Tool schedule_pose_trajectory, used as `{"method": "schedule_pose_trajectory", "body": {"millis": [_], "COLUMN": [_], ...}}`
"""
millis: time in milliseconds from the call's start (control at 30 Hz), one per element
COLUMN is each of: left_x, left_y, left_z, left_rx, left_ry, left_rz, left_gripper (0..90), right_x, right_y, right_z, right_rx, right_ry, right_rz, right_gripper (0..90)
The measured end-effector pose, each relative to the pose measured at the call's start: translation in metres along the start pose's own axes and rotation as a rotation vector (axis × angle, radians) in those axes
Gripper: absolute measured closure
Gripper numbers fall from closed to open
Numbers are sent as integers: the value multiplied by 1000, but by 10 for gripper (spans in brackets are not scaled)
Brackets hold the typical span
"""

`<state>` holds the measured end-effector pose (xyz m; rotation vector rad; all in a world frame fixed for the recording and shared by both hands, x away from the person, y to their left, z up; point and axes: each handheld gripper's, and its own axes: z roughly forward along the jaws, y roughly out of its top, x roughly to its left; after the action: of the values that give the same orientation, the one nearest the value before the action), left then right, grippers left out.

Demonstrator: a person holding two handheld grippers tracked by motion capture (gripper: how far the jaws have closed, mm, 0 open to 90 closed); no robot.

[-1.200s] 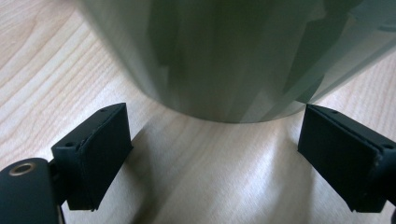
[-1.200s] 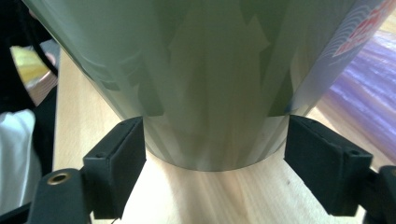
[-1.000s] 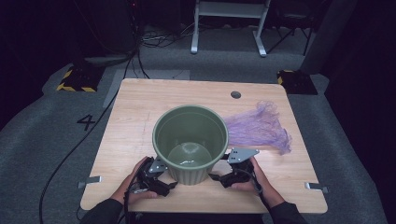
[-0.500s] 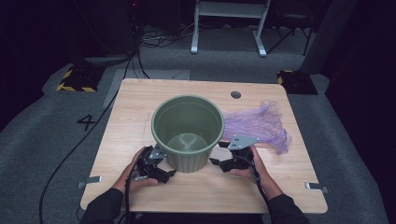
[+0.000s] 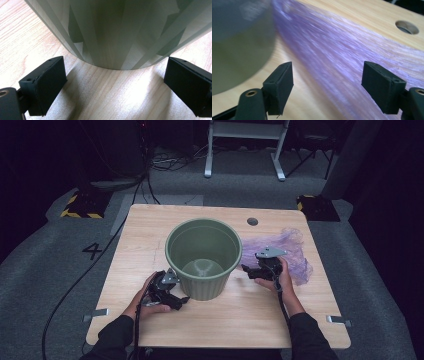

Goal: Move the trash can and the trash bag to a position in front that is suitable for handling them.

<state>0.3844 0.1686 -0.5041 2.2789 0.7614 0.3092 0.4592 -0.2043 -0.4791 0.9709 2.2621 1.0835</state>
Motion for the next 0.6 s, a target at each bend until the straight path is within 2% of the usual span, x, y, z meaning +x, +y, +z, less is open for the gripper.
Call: {"method": "schedule_pose_trajectory", "body": {"millis": [100, 133, 233, 300, 367, 400, 433, 533, 600], "left_x": [-1, -1, -1, -2, -3, -4, -4, -5, -5], "left_y": [-2, -4, -8, -12, -16, -18, -21, -29, -35], "left_z": [-1, -4, -7, -11, -14, -17, -19, -27, -33], "left_rx": [-5, -6, -7, -6, -10, -8, -10, -9, -9], "left_ry": [1, 2, 4, 6, 9, 7, 8, 13, 11], "left_rz": [-8, -8, -13, -15, -20, -23, -26, -27, -27], "left_gripper": [47, 50, 51, 51, 51, 51, 51, 54, 55], "right_x": [-6, -10, -13, -17, -21, -25, -25, -35, -37], "right_y": [-5, -9, -13, -15, -16, -17, -17, -22, -24], "right_z": [11, 18, 23, 23, 21, 19, 19, 10, 8], "right_rx": [34, 64, 81, 68, 64, 63, 63, 75, 82], "right_ry": [-5, -19, -22, 9, 27, 36, 36, 27, 23], "right_rz": [12, 16, 25, 62, 81, 91, 91, 101, 101], "right_gripper": [249, 257, 269, 396, 497, 601, 601, 713, 725]}}
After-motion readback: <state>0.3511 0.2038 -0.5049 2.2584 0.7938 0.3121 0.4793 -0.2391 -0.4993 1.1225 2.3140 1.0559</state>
